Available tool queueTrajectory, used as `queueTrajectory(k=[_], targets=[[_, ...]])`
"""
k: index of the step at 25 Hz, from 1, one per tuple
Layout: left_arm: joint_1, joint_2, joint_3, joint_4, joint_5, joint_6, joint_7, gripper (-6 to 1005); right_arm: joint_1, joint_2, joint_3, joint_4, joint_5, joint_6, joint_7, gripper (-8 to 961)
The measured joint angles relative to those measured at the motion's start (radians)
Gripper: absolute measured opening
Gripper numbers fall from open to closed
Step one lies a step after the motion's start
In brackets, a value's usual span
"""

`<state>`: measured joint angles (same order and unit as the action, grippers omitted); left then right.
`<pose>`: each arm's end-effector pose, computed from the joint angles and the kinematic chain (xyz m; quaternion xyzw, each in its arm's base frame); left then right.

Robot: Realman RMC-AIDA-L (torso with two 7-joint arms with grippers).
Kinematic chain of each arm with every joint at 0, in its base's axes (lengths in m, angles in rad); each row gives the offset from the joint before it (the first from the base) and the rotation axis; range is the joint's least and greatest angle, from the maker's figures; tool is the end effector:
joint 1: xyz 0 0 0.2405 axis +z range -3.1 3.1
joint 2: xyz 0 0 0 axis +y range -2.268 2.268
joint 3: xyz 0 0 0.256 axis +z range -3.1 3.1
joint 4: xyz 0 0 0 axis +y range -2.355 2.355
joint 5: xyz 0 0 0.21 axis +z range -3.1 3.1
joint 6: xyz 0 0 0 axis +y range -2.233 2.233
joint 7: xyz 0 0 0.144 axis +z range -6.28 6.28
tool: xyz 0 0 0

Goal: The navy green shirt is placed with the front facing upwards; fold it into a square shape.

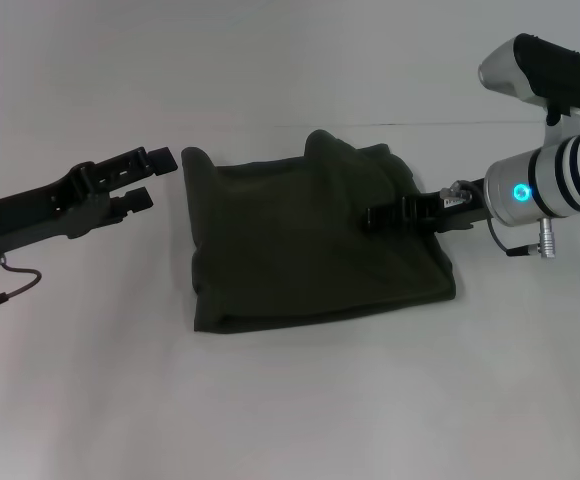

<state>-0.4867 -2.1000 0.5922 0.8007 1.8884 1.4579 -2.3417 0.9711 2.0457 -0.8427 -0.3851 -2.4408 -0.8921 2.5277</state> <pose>-0.2677 0.3522 0.0441 -0.7008 -0.6005 -0.3691 0.1091 0.2159 0.4452 -0.0468 -0.7888 0.5673 0.0562 0.2297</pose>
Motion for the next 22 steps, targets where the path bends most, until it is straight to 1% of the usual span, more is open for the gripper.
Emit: queueTrajectory(k=[5,11,17,20,22], targets=[[-0.002,0.0,0.0,0.0,-0.004,-0.004,0.008,938,-0.009,-0.001,0.007,0.001,0.008,-0.004,-0.002,837],[-0.005,0.0,0.0,-0.001,-0.006,-0.014,0.01,938,-0.014,-0.001,0.012,-0.011,0.053,-0.022,-0.007,773],[-0.004,0.0,-0.003,-0.002,-0.007,-0.02,0.01,937,-0.021,-0.021,0.012,-0.024,0.112,-0.058,-0.021,709],[-0.002,0.0,-0.003,-0.002,-0.008,-0.026,0.01,937,-0.027,-0.025,0.008,-0.035,0.112,-0.061,-0.021,498],[-0.001,0.0,-0.004,-0.002,-0.008,-0.027,0.01,937,-0.03,-0.025,0.004,-0.036,0.107,-0.056,-0.021,500]])
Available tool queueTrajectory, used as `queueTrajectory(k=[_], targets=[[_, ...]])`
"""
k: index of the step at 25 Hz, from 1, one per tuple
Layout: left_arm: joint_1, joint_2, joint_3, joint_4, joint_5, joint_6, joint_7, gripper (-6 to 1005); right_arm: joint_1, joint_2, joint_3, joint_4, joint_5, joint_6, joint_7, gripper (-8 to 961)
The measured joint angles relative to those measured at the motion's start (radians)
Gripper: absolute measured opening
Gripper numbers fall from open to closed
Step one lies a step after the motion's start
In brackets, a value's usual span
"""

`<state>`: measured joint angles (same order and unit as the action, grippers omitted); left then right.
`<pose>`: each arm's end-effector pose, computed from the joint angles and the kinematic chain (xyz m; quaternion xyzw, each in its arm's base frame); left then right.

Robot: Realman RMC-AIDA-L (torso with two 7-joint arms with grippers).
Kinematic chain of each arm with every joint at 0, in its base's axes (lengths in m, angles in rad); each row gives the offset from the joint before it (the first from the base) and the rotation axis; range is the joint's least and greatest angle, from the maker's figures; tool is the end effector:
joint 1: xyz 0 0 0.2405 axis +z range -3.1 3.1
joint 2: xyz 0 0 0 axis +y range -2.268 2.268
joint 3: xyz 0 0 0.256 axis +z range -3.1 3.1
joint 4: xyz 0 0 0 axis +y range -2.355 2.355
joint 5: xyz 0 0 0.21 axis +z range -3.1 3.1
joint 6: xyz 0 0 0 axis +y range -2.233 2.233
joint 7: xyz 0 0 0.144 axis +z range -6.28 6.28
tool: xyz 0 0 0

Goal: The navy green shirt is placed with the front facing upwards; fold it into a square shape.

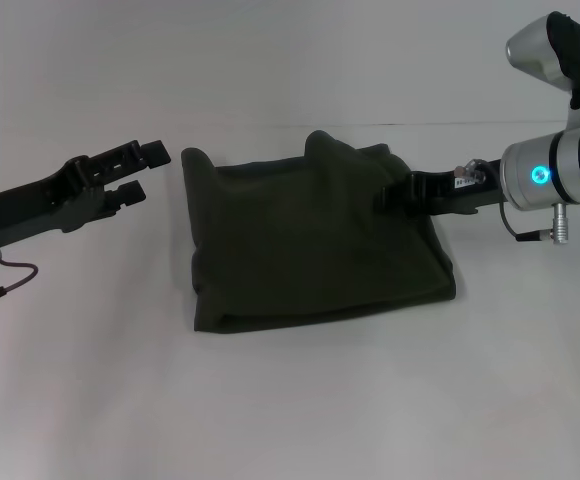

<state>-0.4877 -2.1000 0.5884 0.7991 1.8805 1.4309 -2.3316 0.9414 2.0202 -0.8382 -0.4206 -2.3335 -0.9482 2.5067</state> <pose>-0.2697 0.3555 0.0461 -0.6972 -0.5989 -0.3743 0.1232 0.2138 0.4481 -0.0304 -0.7802 0.5797 0.0992 0.2133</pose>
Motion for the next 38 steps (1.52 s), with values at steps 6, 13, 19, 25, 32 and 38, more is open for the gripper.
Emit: queueTrajectory(k=[6,13,19,25,32,38], targets=[[-0.001,0.0,-0.007,0.0,0.0,-0.001,0.0,935,0.0,-0.001,-0.033,0.006,-0.005,0.011,0.007,503],[-0.005,0.0,-0.007,0.0,0.0,-0.005,0.0,934,0.0,0.001,-0.041,0.019,-0.012,0.037,0.01,504],[-0.006,0.0,-0.007,0.0,0.0,-0.012,0.0,934,0.001,0.005,-0.042,0.02,-0.015,0.051,0.01,488],[-0.008,0.0,-0.008,0.0,-0.002,-0.017,0.0,934,0.004,0.015,-0.081,0.017,-0.016,0.063,0.003,469],[-0.008,0.0,-0.009,-0.001,-0.002,-0.024,0.0,934,-0.001,0.022,-0.075,0.01,-0.009,0.094,0.023,307],[-0.008,0.001,-0.009,-0.001,-0.004,-0.025,0.0,934,-0.004,0.019,-0.059,0.003,-0.008,0.09,0.027,149]])
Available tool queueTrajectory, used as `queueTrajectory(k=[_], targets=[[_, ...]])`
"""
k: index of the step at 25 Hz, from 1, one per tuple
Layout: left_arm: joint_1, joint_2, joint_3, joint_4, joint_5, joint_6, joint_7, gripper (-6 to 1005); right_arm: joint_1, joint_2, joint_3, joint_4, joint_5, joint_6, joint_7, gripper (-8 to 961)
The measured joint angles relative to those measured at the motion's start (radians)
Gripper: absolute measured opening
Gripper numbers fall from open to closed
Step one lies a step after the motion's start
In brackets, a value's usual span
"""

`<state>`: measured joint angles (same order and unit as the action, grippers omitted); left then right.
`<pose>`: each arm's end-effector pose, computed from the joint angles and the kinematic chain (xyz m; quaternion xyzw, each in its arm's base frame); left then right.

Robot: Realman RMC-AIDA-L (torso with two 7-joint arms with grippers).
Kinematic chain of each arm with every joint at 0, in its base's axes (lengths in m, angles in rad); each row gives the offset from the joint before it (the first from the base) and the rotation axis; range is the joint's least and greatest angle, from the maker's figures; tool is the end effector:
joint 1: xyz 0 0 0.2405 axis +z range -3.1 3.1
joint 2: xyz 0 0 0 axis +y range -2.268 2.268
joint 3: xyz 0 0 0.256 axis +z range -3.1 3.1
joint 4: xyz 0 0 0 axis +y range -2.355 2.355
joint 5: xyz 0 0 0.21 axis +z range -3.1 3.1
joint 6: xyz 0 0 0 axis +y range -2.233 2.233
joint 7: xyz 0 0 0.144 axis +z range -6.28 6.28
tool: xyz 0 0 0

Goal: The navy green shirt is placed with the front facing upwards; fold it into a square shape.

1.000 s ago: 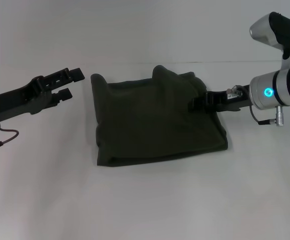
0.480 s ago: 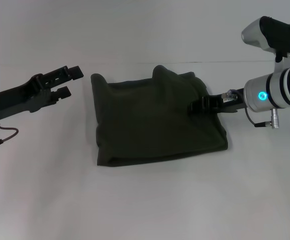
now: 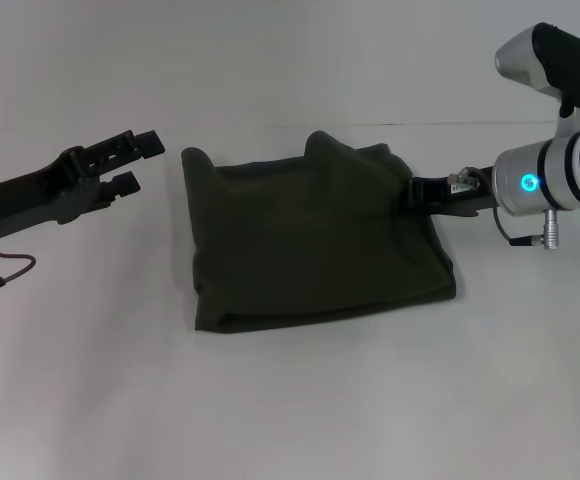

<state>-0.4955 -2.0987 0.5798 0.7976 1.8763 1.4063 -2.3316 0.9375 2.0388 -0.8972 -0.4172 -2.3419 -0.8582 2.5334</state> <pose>-0.2701 0.3604 0.0491 -0.6920 -0.5988 -0.3799 0.1349 0.2178 0.4501 -0.0388 -0.7769 0.5737 0.0881 0.2440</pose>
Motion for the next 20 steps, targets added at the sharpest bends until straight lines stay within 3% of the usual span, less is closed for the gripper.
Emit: queueTrajectory(k=[6,12,20], targets=[[0.0,0.0,0.0,0.0,0.0,-0.001,0.0,933,-0.003,0.003,0.005,-0.018,0.008,-0.006,-0.009,47],[0.0,0.0,-0.02,0.0,0.0,0.004,-0.001,933,-0.018,0.008,0.003,-0.142,0.028,-0.087,0.007,35],[0.004,0.0,-0.026,0.0,-0.016,0.009,-0.001,933,-0.017,-0.004,-0.007,-0.25,0.02,-0.182,0.07,48]])
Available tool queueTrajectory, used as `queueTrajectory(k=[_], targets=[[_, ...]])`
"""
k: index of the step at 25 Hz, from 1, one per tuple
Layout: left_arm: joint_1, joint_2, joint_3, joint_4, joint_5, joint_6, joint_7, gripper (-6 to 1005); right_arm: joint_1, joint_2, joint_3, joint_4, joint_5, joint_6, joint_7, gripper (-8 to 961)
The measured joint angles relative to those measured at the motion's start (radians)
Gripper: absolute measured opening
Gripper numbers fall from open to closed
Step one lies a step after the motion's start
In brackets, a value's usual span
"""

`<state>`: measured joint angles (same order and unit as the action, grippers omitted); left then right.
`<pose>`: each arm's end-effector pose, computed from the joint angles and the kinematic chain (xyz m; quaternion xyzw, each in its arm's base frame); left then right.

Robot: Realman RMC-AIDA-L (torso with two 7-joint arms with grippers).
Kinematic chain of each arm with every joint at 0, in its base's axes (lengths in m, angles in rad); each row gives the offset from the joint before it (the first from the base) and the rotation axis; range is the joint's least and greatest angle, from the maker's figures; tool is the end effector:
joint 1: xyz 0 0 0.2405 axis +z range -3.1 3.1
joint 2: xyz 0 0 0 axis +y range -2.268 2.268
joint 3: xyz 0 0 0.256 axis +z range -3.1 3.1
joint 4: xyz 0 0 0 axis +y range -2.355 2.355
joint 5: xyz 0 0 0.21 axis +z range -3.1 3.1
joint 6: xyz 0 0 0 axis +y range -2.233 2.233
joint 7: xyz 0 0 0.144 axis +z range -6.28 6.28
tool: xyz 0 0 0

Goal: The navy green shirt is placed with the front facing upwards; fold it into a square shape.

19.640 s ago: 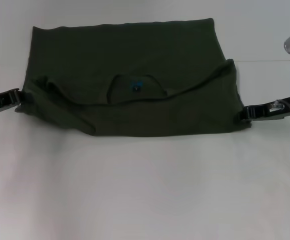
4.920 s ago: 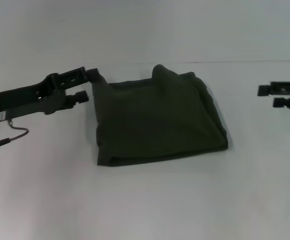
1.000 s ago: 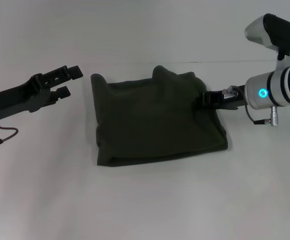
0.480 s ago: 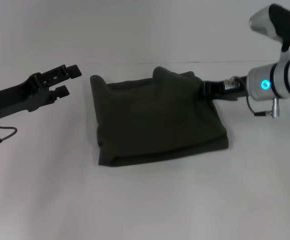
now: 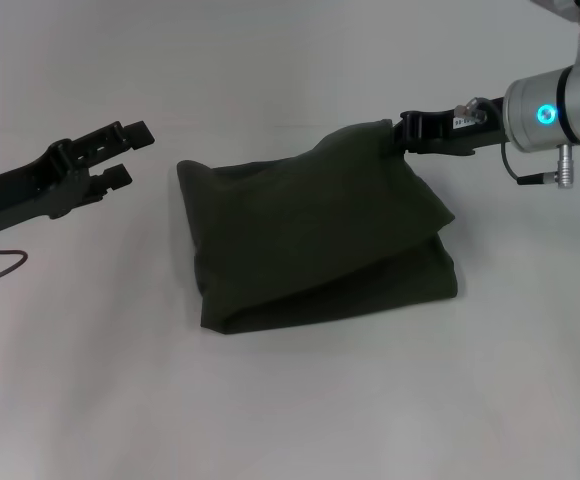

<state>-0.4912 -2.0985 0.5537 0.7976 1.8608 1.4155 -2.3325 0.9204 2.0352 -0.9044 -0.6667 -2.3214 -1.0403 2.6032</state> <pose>-0.2721 0.3593 0.0546 -0.6827 -0.5991 -0.3953 0.1369 0.1736 0.4616 -0.0011 -0.8011 0.5401 0.1284 0.2237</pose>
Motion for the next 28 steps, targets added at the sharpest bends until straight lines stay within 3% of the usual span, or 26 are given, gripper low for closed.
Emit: queueTrajectory(k=[8,19,28], targets=[[0.002,0.001,0.0,0.0,-0.007,-0.001,0.001,933,-0.016,-0.011,-0.003,-0.016,-0.073,-0.024,0.056,82],[0.001,0.0,0.0,0.0,-0.008,-0.009,0.001,934,-0.005,-0.003,-0.03,0.113,-0.109,0.096,0.032,127],[-0.001,-0.001,0.0,-0.011,-0.008,-0.009,0.001,934,-0.003,-0.012,-0.061,0.164,-0.126,0.155,0.042,165]])
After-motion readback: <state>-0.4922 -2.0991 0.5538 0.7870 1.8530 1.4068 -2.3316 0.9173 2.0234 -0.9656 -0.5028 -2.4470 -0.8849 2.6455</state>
